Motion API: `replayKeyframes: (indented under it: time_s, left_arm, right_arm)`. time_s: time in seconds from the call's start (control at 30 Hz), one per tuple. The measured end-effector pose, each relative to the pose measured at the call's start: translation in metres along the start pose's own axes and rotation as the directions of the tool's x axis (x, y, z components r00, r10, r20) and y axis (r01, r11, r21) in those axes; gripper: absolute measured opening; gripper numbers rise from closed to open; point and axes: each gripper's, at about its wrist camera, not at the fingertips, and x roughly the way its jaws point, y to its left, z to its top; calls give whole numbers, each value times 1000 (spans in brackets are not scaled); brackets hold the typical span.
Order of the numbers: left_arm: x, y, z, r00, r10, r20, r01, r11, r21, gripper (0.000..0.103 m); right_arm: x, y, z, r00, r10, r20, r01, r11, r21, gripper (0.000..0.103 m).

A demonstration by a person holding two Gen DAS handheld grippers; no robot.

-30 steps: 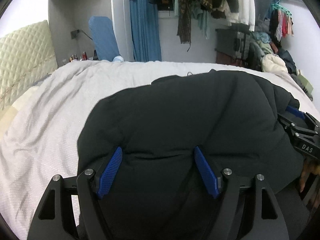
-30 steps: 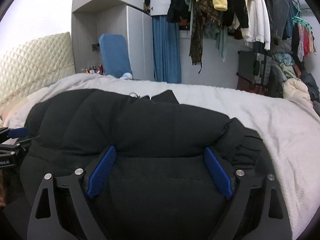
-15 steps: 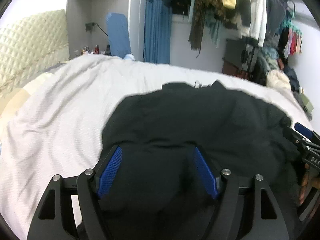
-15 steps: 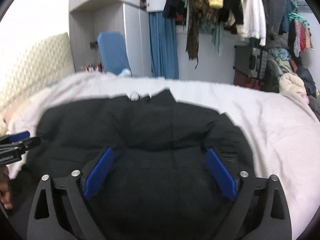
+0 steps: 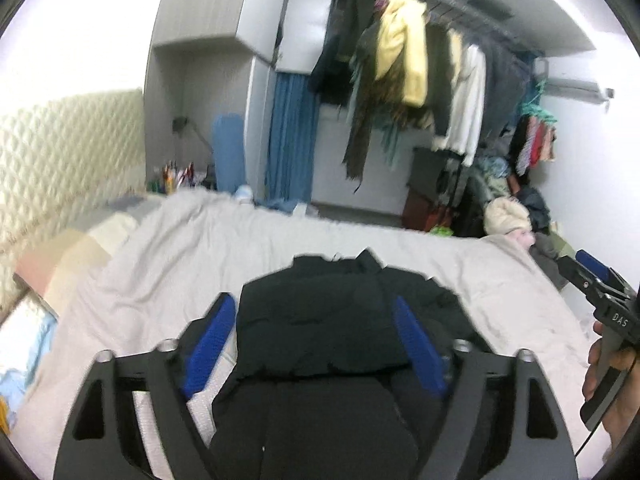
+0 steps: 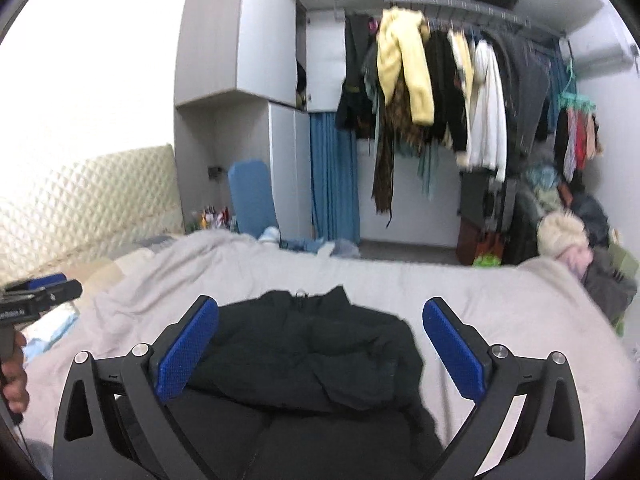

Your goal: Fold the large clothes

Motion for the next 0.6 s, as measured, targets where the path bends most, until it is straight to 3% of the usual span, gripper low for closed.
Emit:
replayKeyframes:
  time_s: [0.33, 0.43, 0.6]
  left_arm:
    - [-123, -6, -3, 998, -53, 21, 52, 998, 44, 89]
    - [-151, 3, -9, 998, -60, 16, 60, 997, 53, 102]
    - [-177, 38, -11, 1000, -28, -2, 28, 999, 39, 103]
  right_arm:
    - [-100, -20, 2, 1000, 17, -14, -17, 1000, -3, 103]
    - [-117, -30, -8, 999, 2, -43, -3, 1000, -21, 103]
    - [-137, -62, -28, 996, 2, -91, -2, 1000, -2, 103]
